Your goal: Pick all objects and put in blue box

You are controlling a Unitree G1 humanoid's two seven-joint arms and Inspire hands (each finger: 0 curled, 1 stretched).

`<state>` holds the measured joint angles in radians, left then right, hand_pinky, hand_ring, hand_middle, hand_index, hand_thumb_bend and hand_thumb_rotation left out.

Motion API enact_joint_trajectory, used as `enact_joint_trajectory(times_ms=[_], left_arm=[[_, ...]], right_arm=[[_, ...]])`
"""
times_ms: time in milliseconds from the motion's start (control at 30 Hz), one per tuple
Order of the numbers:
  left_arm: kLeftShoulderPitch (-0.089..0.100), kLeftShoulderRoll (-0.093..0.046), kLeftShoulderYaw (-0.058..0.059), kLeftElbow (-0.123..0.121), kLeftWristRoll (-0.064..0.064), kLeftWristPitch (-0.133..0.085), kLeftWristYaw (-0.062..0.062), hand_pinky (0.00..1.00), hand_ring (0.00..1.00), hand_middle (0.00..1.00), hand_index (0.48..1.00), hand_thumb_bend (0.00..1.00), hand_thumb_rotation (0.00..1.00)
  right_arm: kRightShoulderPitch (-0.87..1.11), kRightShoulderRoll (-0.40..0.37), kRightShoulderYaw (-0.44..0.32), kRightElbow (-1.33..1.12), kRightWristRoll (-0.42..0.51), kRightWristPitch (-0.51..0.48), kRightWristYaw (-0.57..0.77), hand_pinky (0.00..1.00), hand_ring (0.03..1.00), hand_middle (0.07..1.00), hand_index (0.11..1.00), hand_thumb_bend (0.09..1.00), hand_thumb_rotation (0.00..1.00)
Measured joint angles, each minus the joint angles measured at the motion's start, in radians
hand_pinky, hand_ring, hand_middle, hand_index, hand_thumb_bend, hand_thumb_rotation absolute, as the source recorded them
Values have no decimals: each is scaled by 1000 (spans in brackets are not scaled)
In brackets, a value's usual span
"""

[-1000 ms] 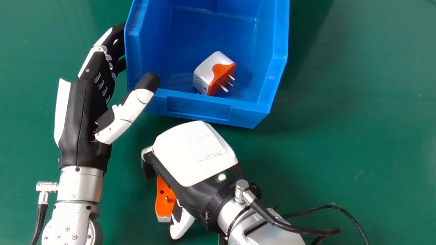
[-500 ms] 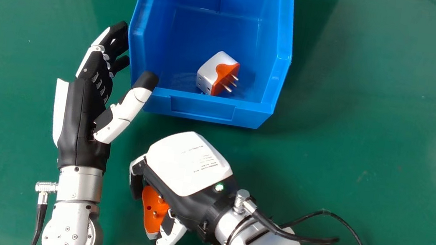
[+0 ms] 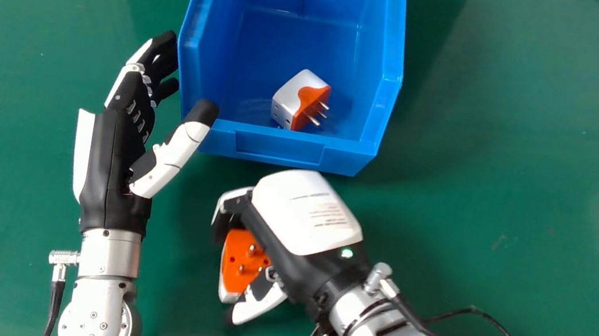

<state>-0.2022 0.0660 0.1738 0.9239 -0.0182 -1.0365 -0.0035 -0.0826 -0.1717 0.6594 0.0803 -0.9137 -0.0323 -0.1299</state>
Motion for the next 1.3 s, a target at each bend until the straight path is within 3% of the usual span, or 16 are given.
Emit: enact_joint_trajectory(times_ms=[100,533,733,967,1300], left_arm=[[0,0,-1,0,-1,0,-8,857,875,851,835,813,509],[3,-1,-1,-2,-4,0,-19,866,881,854,837,814,506],[6,-4,-1,-5,-24,0,-27,868,882,854,837,814,504],[13,-5,-1,-5,-23,0,-26,870,884,855,835,815,501],[13,-8,-1,-9,-23,1,-27,871,885,857,835,815,498]], right_arm=[[12,0,-21,-4,16,-36,-50,142,229,421,499,513,0],[39,9,-60,-3,44,-111,-184,155,230,407,498,509,0],[60,23,-82,-3,47,-141,-272,168,239,414,499,510,0],[69,34,-117,-3,55,-158,-335,271,346,438,514,515,0],[70,36,-130,-2,55,-161,-374,304,372,470,534,510,0]])
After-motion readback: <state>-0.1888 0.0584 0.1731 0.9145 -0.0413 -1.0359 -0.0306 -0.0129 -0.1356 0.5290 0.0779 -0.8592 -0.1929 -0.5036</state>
